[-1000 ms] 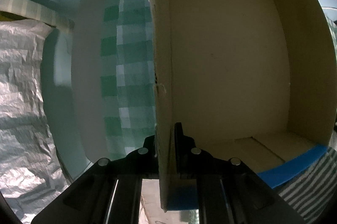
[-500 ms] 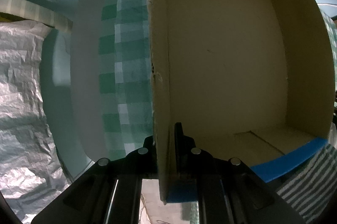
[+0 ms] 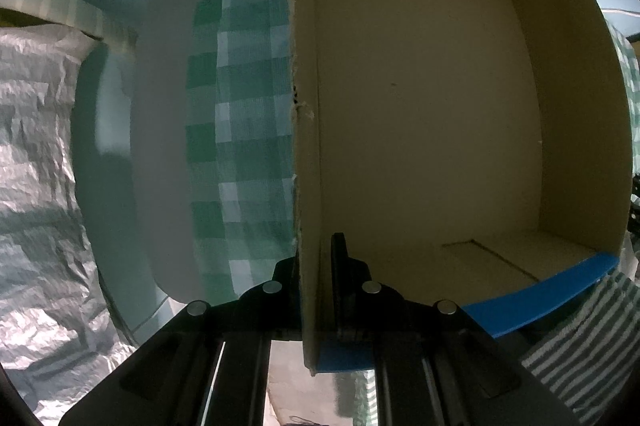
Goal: Organize rigid objects
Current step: 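Grasp the white rectangular charger with the right tool and lift it, then carry the white charger over the box and release it inside with the right tool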
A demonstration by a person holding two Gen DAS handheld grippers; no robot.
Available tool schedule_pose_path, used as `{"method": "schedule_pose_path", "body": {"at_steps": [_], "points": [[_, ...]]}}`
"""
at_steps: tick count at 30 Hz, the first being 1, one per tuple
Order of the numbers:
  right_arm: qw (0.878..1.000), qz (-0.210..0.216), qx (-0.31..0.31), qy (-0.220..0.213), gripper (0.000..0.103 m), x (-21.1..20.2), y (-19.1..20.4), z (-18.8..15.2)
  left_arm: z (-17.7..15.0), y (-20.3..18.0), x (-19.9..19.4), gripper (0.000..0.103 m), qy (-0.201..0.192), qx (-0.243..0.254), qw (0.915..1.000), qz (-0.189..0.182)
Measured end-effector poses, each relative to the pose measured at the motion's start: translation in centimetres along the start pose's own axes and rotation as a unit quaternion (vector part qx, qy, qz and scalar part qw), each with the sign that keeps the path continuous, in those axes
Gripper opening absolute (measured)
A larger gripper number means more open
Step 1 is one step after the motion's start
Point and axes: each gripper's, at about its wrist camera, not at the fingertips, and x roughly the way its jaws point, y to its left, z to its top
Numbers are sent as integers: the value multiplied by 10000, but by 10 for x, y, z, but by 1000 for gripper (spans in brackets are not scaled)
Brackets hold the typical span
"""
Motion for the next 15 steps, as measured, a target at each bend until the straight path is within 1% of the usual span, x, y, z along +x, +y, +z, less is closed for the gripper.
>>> {"method": "schedule_pose_path", "body": {"at_steps": [5,15], "points": [[9998,159,-76,-82,26,-16,3,1,1,0,1,9,17,-3,10000,-5],[9992,294,-87,-261,26,-35,4,9,4,-3,2,9,48,-35,10000,-8]]}}
